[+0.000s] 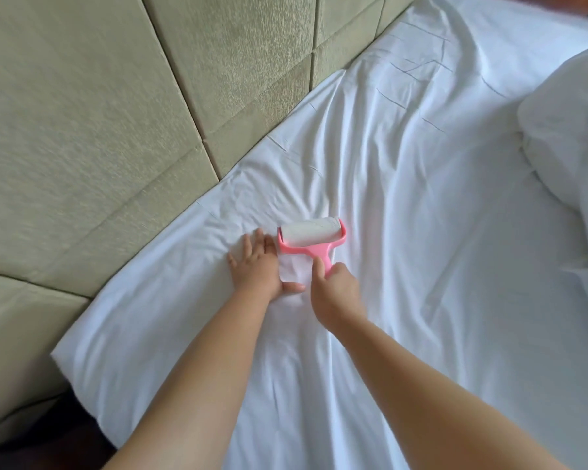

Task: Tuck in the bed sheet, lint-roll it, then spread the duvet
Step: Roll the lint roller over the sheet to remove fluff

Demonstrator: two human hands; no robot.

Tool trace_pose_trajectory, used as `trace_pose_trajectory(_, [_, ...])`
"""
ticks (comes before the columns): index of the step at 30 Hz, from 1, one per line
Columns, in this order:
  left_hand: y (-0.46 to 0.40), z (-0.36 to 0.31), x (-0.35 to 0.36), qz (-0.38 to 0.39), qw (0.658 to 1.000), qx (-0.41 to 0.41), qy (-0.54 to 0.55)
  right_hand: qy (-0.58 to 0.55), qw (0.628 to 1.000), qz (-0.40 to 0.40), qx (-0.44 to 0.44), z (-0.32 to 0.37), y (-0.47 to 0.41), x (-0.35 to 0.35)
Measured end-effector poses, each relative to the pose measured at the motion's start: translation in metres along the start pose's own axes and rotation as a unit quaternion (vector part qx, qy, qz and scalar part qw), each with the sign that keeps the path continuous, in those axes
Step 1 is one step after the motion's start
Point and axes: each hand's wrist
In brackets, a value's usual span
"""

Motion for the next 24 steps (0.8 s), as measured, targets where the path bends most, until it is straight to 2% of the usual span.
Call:
trace_pose_trajectory(4, [0.018, -0.008, -0.003, 0.013, 1.000, 0.006, -0.006, -0.007, 0.999, -0.028, -0.039, -0.006, 0.012, -0.023])
trace_pose_trajectory(9, [0.031, -0.020, -0.005, -0.007, 0.999, 0.036, -0.016, -0.034, 0.997, -0.071, -0.026, -0.023, 0.013, -0.054])
trace_pose_trajectory(20, [0.025, -0.098, 0.011, -0.010, 0.989, 0.140, -0.055, -0.052, 0.988, -0.135, 0.063, -0.090, -0.001, -0.100])
trace_pose_trajectory(24, [0.019, -0.124, 0.021, 0.006, 0.984, 0.158, -0.076, -0.066, 0.985, -0.124, 0.095, -0.110, -0.015, -0.106])
Point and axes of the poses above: each hand's wrist, its own y-axis away from the middle knuckle, its own x-axis out of the palm, z = x × y, and after that the axes turned 1 degree about y, right-handed
